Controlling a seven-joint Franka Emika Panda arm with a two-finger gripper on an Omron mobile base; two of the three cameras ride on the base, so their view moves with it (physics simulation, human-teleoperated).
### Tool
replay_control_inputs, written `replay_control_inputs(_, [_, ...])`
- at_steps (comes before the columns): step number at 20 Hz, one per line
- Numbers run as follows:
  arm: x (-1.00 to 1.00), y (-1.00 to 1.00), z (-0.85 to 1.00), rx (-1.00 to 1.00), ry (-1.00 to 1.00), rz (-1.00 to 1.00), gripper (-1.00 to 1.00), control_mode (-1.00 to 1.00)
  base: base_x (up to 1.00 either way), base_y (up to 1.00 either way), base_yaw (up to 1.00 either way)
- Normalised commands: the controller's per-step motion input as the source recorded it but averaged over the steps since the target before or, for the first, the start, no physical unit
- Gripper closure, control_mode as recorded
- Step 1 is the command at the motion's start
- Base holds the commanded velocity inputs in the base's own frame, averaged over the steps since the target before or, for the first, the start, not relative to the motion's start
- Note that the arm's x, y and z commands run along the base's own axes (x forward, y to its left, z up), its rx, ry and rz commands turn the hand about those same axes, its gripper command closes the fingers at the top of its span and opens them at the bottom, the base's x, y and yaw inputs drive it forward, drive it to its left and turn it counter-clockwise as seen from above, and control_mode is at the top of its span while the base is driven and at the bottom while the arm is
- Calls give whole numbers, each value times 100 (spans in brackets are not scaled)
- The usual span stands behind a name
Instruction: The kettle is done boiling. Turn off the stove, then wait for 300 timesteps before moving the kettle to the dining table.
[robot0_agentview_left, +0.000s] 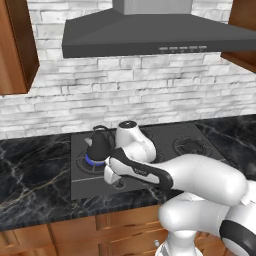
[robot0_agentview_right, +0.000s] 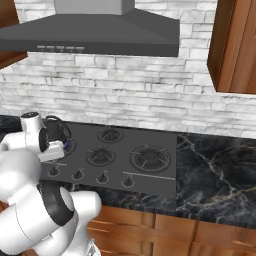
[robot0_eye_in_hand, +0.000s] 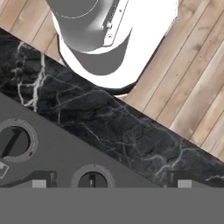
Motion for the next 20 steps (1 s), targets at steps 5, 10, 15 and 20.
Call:
replay_control_inputs(5, [3, 2, -30, 0, 0, -1, -100, -100, 0, 0, 0])
replay_control_inputs(10, [8, 2, -25, 0, 0, 0, -100, -100, 0, 0, 0])
replay_control_inputs(15, [18, 1, -20, 0, 0, 0, -100, -100, 0, 0, 0])
replay_control_inputs(20, [20, 3, -18, 0, 0, 0, -100, -100, 0, 0, 0])
